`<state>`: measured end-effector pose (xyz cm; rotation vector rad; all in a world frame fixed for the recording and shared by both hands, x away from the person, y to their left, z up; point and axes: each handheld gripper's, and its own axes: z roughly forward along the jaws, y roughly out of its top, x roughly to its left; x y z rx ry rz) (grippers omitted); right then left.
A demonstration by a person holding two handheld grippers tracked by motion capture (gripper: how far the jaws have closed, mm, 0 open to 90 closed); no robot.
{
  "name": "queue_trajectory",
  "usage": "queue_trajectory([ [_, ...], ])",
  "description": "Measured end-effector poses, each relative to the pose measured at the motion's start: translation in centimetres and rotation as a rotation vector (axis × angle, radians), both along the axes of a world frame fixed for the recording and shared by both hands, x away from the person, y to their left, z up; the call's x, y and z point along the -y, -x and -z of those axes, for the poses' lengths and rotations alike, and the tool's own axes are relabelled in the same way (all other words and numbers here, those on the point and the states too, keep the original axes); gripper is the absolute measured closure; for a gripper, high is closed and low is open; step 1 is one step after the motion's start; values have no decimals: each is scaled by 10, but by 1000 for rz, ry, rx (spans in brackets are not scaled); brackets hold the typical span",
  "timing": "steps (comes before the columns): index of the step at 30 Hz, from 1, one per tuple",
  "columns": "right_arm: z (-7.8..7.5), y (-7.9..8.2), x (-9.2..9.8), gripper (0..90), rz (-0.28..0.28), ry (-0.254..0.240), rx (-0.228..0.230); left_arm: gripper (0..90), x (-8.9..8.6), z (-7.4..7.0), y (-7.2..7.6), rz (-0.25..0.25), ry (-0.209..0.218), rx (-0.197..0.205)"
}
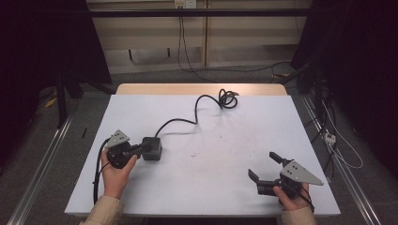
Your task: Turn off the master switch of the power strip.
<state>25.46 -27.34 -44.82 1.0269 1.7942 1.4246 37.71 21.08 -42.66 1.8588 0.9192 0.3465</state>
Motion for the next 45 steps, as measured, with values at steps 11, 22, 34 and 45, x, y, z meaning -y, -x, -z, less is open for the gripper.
queue_trajectory([
  [11, 0, 0, 0, 19, 2, 0, 0, 900, 0, 0, 0, 2, -6, 0],
  [22, 0, 0, 0, 19, 0, 1, 1, 900, 1, 0, 0, 0, -14, 4],
  [34, -1, 0, 0, 20, -3, 3, 1, 900, 3, 0, 2, -4, -35, 22],
  [45, -1, 1, -1, 21, -4, 5, 2, 900, 4, 0, 3, -8, -45, 26],
])
